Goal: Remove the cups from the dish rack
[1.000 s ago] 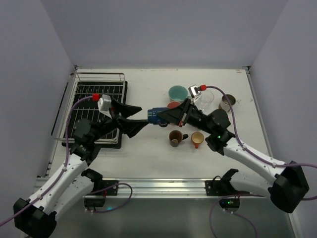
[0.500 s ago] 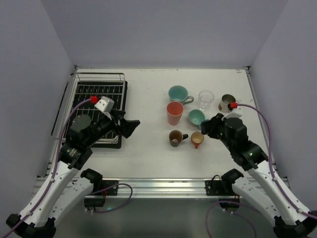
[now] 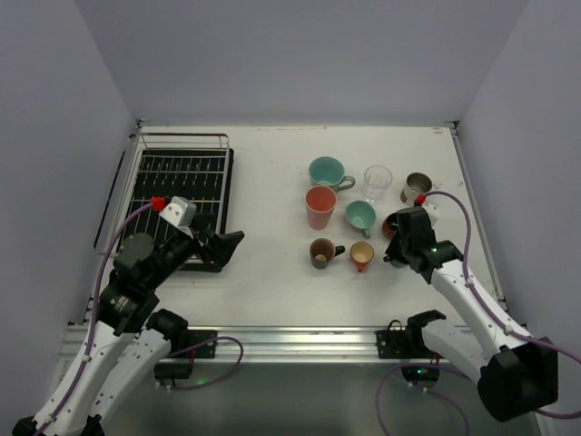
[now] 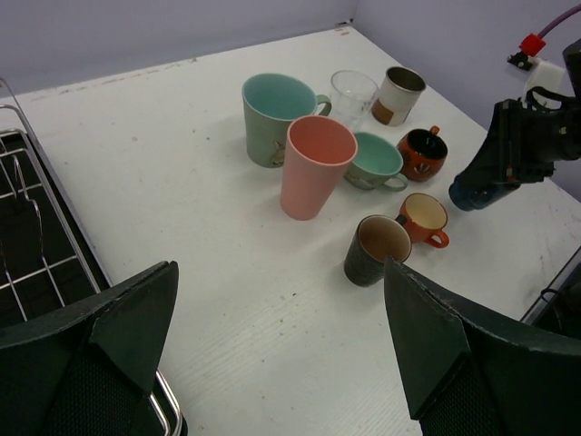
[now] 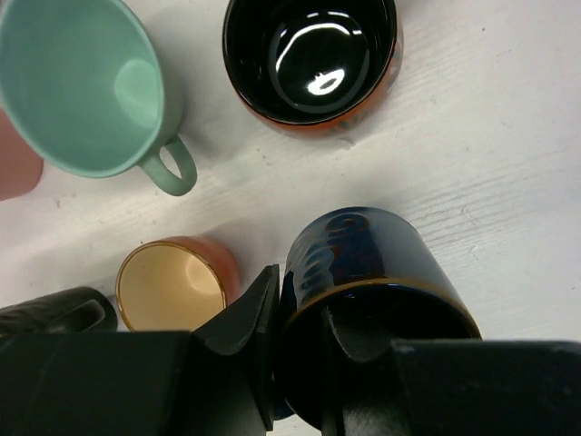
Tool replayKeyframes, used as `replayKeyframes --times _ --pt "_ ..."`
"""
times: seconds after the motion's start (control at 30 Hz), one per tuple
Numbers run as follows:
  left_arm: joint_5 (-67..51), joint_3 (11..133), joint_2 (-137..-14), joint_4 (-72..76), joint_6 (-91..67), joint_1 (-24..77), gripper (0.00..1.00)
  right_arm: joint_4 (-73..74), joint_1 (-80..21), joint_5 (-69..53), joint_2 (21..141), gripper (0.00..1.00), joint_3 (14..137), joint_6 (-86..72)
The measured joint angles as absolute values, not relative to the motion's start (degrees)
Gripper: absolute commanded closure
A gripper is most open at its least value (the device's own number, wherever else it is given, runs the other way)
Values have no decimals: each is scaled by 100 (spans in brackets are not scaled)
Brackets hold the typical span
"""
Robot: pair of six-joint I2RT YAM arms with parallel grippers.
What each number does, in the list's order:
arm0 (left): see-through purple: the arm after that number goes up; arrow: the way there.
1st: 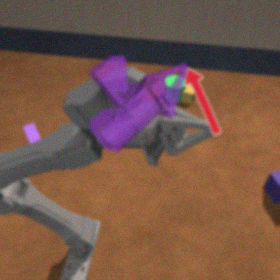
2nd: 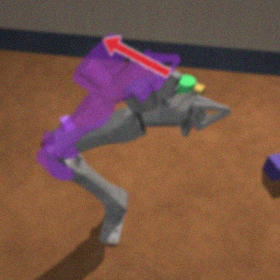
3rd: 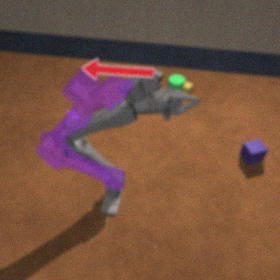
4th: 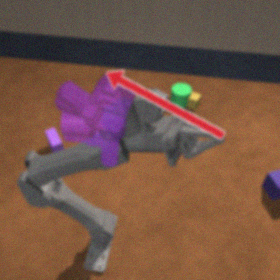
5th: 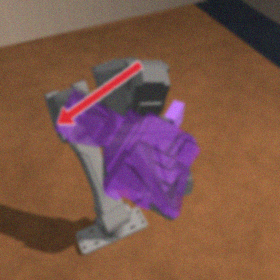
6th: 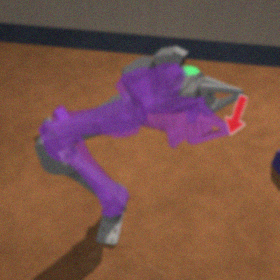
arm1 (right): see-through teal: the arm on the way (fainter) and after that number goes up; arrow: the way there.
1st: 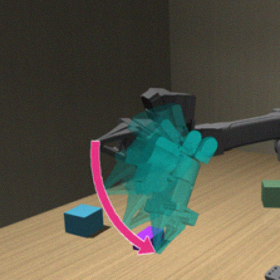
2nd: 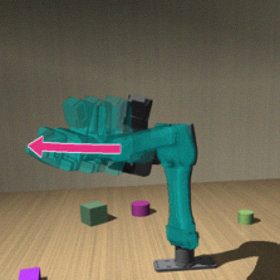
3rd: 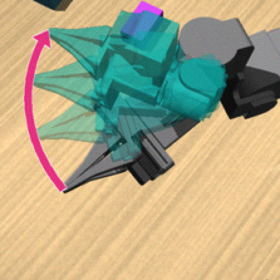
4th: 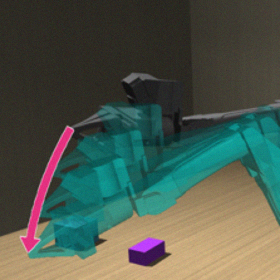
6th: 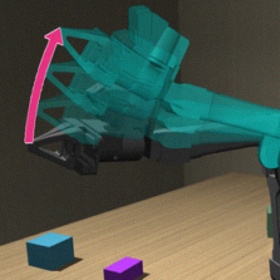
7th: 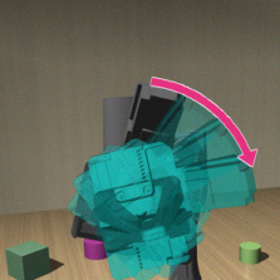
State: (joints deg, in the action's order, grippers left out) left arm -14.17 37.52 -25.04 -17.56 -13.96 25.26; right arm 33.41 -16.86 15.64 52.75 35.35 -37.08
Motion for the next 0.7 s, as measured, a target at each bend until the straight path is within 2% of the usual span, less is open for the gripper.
replayKeyframes --times 0.3,0.4,0.47,0.67,0.7 --pt "-1341 3704 -2344 -1769 -1402 2526 0 3096 -1564 1214 6066 100 3511 -3809" --pt "-1317 3684 -2344 -1776 -1409 2526 0 3022 -1549 1068 6287 96 3511 -3872" --pt "-1302 3684 -2335 -1778 -1411 2526 0 2987 -1538 1017 6388 86 3505 -3913" --pt "-1275 3684 -2272 -1778 -1415 2526 0 2897 -1531 958 6396 68 3492 -4001" --pt "-1275 3684 -2263 -1778 -1415 2526 0 2880 -1531 941 6386 57 3487 -4001"
